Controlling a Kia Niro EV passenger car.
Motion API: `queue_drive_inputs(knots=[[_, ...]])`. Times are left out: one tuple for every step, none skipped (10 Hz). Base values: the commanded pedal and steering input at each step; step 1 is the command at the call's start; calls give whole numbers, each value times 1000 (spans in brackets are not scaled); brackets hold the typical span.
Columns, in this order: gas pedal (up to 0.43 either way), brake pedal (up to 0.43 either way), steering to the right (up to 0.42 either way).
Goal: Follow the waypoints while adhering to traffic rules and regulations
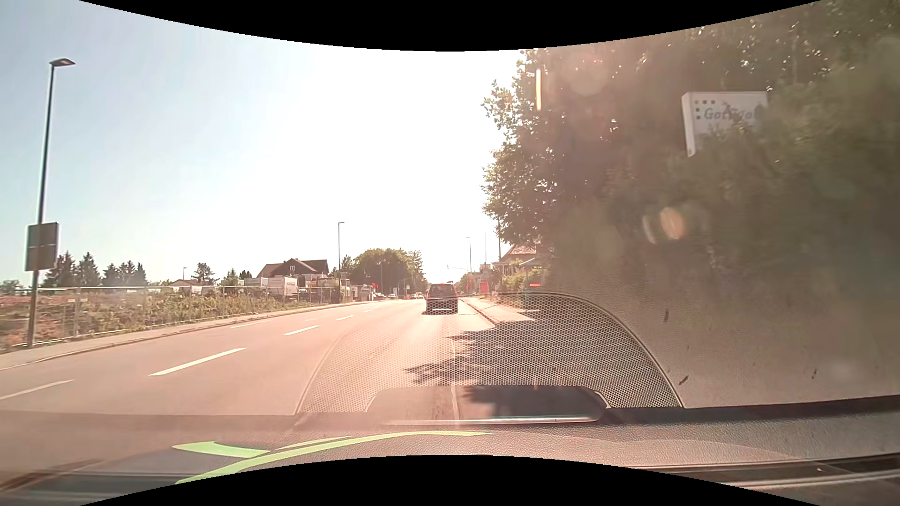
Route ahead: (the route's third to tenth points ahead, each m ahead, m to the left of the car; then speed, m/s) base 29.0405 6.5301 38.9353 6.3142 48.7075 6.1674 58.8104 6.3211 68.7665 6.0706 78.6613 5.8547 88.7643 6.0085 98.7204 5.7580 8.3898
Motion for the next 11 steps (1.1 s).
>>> queue_drive_inputs(knots=[[67,0,-1],[59,0,0],[28,0,0],[0,0,0],[0,0,1],[0,0,1],[0,0,1],[0,0,1],[0,0,1],[0,0,1],[0,0,1]])
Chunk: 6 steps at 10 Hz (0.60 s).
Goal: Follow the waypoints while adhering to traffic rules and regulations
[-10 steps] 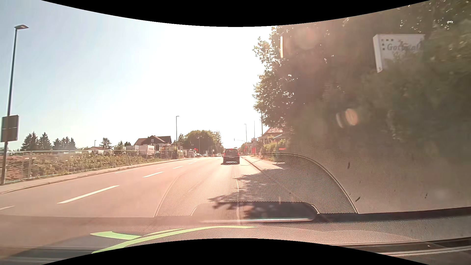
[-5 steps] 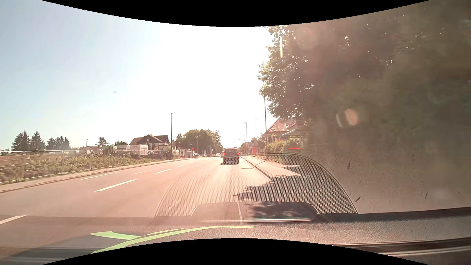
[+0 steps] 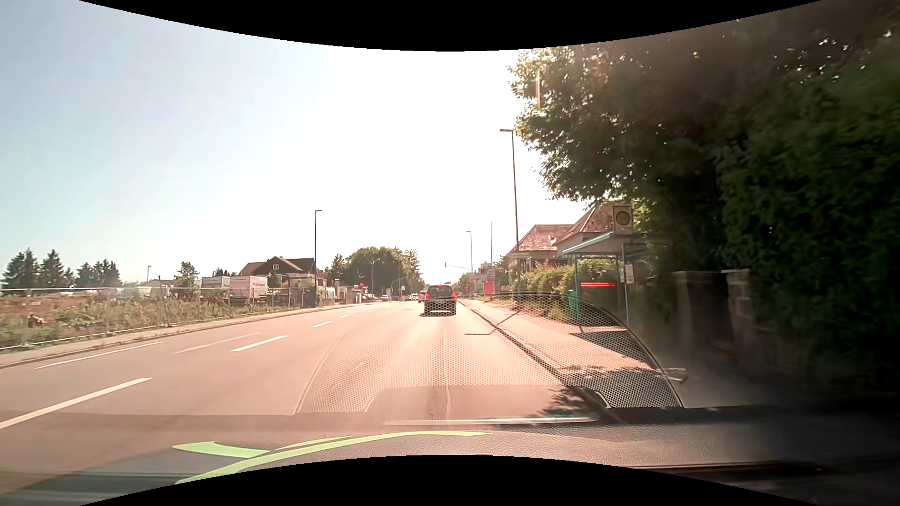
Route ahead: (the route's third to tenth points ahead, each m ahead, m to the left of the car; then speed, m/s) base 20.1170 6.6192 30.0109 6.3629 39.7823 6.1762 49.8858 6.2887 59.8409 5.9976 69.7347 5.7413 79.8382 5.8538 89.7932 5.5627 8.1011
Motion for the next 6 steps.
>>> queue_drive_inputs(knots=[[0,0,0],[0,0,0],[0,0,0],[0,0,0],[0,0,0],[0,0,0]])
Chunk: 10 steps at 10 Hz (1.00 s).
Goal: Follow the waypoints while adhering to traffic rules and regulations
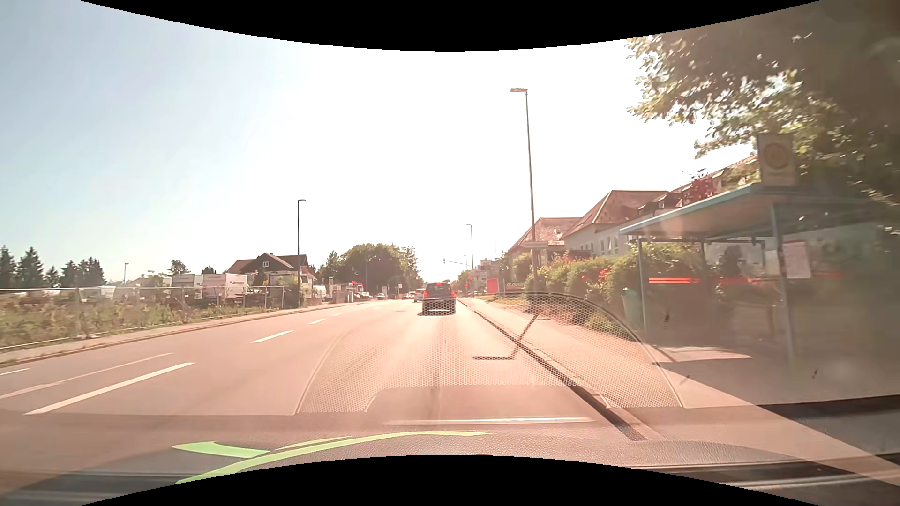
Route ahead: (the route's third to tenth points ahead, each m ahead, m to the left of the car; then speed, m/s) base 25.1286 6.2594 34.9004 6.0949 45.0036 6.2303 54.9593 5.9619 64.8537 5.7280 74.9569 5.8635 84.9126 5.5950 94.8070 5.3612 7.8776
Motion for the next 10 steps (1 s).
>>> queue_drive_inputs(knots=[[0,0,0],[0,0,0],[0,18,0],[0,49,0],[0,73,0],[0,91,0],[0,98,0],[0,91,0],[0,91,0],[0,98,-1]])
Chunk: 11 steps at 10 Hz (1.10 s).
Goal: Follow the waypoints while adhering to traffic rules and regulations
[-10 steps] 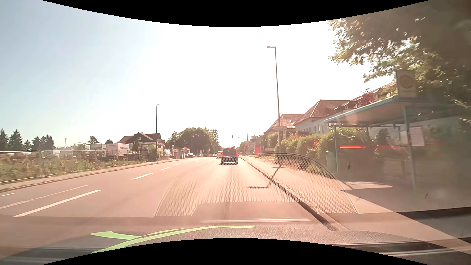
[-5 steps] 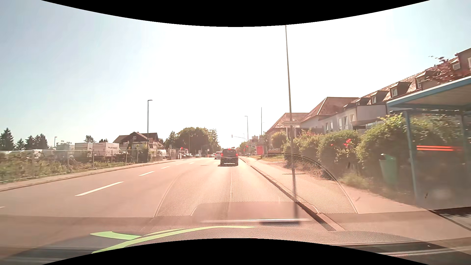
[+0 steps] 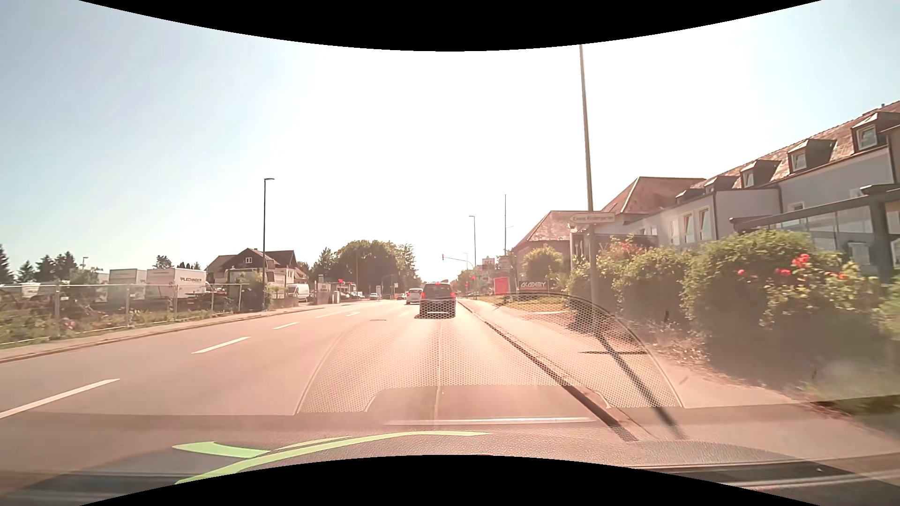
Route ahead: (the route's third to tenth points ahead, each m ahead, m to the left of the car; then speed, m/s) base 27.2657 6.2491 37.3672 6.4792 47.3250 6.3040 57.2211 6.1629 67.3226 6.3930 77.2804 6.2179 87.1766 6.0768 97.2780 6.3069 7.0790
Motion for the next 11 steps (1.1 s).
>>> queue_drive_inputs(knots=[[0,91,-1],[0,91,-1],[0,91,-1],[0,91,-2],[0,91,-2],[0,91,-2],[0,91,-2],[0,91,-2],[0,91,-2],[0,91,-2],[0,91,-2]])
